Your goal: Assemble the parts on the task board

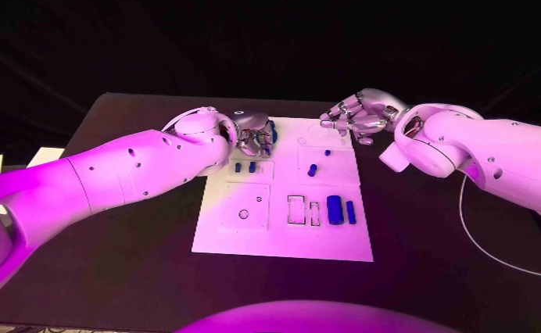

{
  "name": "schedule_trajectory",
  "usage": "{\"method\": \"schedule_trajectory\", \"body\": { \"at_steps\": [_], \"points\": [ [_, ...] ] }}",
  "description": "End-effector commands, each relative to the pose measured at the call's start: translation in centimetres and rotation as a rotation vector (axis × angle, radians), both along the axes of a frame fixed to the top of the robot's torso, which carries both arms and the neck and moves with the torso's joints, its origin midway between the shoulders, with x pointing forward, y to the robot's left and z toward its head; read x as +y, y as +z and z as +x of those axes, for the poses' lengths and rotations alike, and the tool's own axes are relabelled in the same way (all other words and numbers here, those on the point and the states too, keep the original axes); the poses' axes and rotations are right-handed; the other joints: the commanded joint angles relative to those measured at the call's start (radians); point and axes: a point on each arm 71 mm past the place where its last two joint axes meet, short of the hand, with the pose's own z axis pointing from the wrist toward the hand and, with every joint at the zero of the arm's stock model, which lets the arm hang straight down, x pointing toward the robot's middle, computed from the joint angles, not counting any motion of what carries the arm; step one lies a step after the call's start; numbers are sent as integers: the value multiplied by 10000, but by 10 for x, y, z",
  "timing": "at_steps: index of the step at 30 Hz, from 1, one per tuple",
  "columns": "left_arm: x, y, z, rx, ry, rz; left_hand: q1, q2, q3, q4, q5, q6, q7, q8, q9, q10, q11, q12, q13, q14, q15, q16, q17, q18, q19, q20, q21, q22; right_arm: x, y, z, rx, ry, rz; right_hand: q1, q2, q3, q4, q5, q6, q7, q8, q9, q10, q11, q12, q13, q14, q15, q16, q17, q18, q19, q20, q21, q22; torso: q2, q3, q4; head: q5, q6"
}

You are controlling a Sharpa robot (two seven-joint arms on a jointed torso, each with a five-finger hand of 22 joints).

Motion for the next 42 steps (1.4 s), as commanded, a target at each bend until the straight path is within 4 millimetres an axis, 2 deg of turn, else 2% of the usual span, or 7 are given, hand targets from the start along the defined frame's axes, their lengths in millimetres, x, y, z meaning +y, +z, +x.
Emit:
{"method": "schedule_trajectory", "body": {
  "at_steps": [1, 6, 8, 10, 17, 27, 42],
  "points": [
    [1, 6, -1, 11, 75, -671, -54, -39, 66, 16, 14, 57, 20, -47, -13, 39, 40, -62, -11, 310, -61, -8, -13, -115, 35, -2, 50, 9, 1, 0, -1, -22, 193, -26, 11, 85, -37, -3, 67, -24, 25, 36, -3, -63, 6, -26, -16, 191, 4, -66, -17, 78, -67, 35, -69, -12, -3, -9, 14, -7, 0],
    [11, 15, -2, 47, 232, -1141, -85, -83, 118, -27, 12, 74, 28, -68, -15, 68, 43, -96, -5, 305, -61, -20, -47, -120, 39, -1, 92, 52, 1, 0, -1, -26, 177, -29, 27, 106, -36, 0, 90, -21, 26, 43, -2, -63, 6, -24, -26, 188, 3, -85, -39, 77, -64, 34, -72, -11, -15, -14, 28, -10, 64],
    [15, 17, -3, 78, 285, -1199, -95, -92, 134, -39, 12, 82, 30, -73, -15, 79, 43, -104, -3, 305, -62, -21, -54, -121, 40, -1, 104, 64, 1, 0, -1, -28, 176, -29, 27, 106, -36, 0, 90, -21, 26, 43, -2, -63, 6, -24, -26, 188, 3, -85, -39, 77, -64, 34, -72, -11, -20, -17, 34, 14, 234],
    [18, 18, -4, 130, 332, -1195, -102, -99, 144, -46, 12, 87, 30, -77, -15, 84, 44, -112, -3, 304, -62, -23, -61, -122, 40, 0, 110, 71, 1, 0, -1, -27, 178, -28, 27, 106, -36, 0, 90, -21, 26, 43, -2, -63, 6, -24, -26, 188, 3, -85, -39, 77, -64, 34, -72, -11, -16, -9, 29, 25, 190],
    [29, 18, -4, 314, 508, -1046, -141, -123, 175, -61, 9, 96, 32, -94, -17, 95, 48, -143, -2, 301, -59, -29, -80, -120, 32, 2, 107, 77, 0, 0, -1, -22, 170, -34, 27, 106, -36, 0, 90, -21, 26, 43, -2, -63, 6, -24, -26, 188, 3, -85, -39, 77, -64, 34, -72, -11, -11, -22, 22, 90, 234],
    [39, 13, 0, 460, 701, -523, -241, -171, 219, -67, 1, 94, 35, -137, -26, 97, 58, -214, -7, 307, -47, -10, -64, -116, 10, 11, 87, 79, 0, 0, -1, -19, 172, -34, 27, 106, -36, 0, 90, -21, 26, 43, -2, -63, 6, -24, -26, 188, 3, -85, -39, 77, -64, 34, -72, -11, 4, -12, 4, 163, 227],
    [43, 6, 3, 708, 735, -5, -300, -197, 237, -67, -7, 105, 29, -154, -27, 114, 58, -245, -6, 310, -43, -3, -64, -111, -7, 16, 63, 72, 1, 0, -1, -15, 171, -36, 27, 106, -36, 0, 90, -21, 26, 43, -2, -63, 6, -24, -26, 188, 3, -85, -39, 77, -64, 34, -72, -11, 2, -12, 5, 176, 185]
  ]
}}
